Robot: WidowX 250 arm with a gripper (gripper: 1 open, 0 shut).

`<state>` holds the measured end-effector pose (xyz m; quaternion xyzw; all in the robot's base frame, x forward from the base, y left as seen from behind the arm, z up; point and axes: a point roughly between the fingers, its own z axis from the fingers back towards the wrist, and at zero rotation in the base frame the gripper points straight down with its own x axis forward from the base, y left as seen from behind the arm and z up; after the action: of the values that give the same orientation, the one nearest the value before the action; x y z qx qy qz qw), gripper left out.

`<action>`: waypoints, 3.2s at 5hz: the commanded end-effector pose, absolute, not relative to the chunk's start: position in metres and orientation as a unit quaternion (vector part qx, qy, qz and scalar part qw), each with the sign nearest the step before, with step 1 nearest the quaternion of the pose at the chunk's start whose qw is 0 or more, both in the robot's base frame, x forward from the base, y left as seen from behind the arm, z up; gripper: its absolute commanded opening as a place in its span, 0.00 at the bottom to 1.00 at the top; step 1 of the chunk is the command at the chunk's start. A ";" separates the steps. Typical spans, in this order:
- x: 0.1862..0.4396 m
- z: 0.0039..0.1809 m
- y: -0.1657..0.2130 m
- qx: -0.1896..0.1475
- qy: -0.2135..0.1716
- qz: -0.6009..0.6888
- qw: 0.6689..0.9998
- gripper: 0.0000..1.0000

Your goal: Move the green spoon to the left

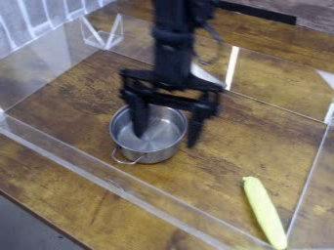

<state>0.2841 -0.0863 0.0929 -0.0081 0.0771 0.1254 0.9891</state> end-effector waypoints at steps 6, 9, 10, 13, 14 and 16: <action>0.309 0.058 -0.142 -0.048 0.030 0.320 0.946 1.00; 0.319 0.039 -0.138 -0.046 0.037 0.347 0.936 1.00; 0.322 0.038 -0.135 -0.043 0.039 0.351 0.935 1.00; 0.328 0.045 -0.140 -0.043 0.046 0.355 0.933 1.00; 0.330 0.046 -0.145 -0.046 0.048 0.358 0.931 1.00; 0.333 0.045 -0.146 -0.050 0.056 0.361 0.930 1.00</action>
<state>0.3220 -0.1447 0.0293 -0.0322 0.0756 0.3605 0.9291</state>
